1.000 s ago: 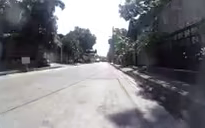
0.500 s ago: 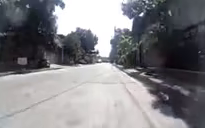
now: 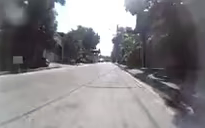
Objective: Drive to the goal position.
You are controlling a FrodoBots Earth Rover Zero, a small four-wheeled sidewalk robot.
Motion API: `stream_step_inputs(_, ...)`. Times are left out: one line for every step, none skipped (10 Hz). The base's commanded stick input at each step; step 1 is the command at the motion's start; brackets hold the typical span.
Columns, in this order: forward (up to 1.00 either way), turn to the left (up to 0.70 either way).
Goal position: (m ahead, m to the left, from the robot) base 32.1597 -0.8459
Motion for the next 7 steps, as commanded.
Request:
stream_step_inputs(1.0, 0.0)
stream_step_inputs(1.0, 0.0)
stream_step_inputs(1.0, 0.0)
stream_step_inputs(1.0, 0.0)
stream_step_inputs(1.0, 0.0)
stream_step_inputs(1.0, -0.34)
stream_step_inputs(1.0, -0.4)
